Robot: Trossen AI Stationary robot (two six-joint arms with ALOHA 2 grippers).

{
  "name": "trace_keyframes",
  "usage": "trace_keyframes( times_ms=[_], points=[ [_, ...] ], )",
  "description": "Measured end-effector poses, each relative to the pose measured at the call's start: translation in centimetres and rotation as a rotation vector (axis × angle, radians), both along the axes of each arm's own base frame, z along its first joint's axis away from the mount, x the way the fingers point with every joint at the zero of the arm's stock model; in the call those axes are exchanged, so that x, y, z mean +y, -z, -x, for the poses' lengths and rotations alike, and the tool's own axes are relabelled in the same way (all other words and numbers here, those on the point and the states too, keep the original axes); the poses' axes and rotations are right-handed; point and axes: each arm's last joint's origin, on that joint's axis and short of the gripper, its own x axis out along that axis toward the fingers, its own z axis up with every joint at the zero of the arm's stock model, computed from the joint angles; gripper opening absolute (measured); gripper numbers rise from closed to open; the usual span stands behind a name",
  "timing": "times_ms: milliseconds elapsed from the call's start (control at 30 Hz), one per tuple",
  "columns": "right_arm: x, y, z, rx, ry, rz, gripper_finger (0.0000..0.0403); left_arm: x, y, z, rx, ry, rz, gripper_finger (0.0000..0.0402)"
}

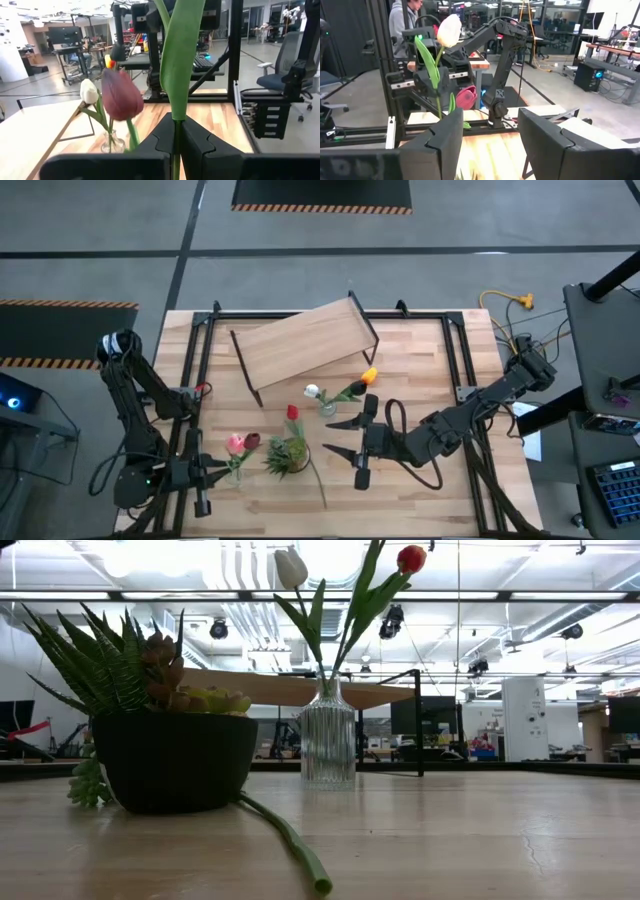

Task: Pick and place flowers into a vace then onto a shelf
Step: Put the pink tulip into the bottom transparent vase

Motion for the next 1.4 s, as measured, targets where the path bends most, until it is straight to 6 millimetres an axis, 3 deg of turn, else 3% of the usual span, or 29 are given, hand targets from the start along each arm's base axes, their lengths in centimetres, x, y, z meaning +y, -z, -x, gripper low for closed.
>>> trace_keyframes(
  times_ms=[300, 500, 633, 700, 867, 933, 1200, 1400],
  points=[
    [0.2, 0.7, 0.2, 0.04, -0.008, 0.015, 0.018, 0.6, 2.7, 0.2, 0.009, -0.001, 0.007, 0.0],
    [1.4, 3.9, 1.8, 0.116, 0.02, 0.063, 0.0172, 0.7, 3.0, 0.4, 0.012, 0.006, 0.004, 0.0],
    [0.9, 5.4, 4.0, 0.097, 0.047, 0.06, 0.0161, 0.5, 2.9, 0.6, 0.011, 0.016, 0.006, 0.0],
    [0.2, 6.4, 5.2, 0.083, -0.001, 0.056, 0.0155, 0.5, 2.9, 0.7, 0.011, 0.022, 0.006, 0.0],
    [-2.0, 9.8, 7.3, 0.002, -0.398, 0.069, 0.0143, 0.5, 3.0, 0.7, 0.012, 0.022, 0.002, 0.0],
    [-3.5, 11.1, 8.0, -0.035, -0.461, 0.061, 0.0139, 0.5, 3.0, 0.7, 0.012, 0.022, 0.003, 0.0],
    [-10.2, 13.7, 11.1, -0.071, -0.305, 0.027, 0.0122, 0.5, 3.0, 0.7, 0.011, 0.021, 0.004, 0.0],
    [-12.5, 14.0, 15.3, -0.188, -0.276, 0.0, 0.0116, 0.5, 3.0, 0.7, 0.012, 0.021, 0.003, 0.0]
  ],
)
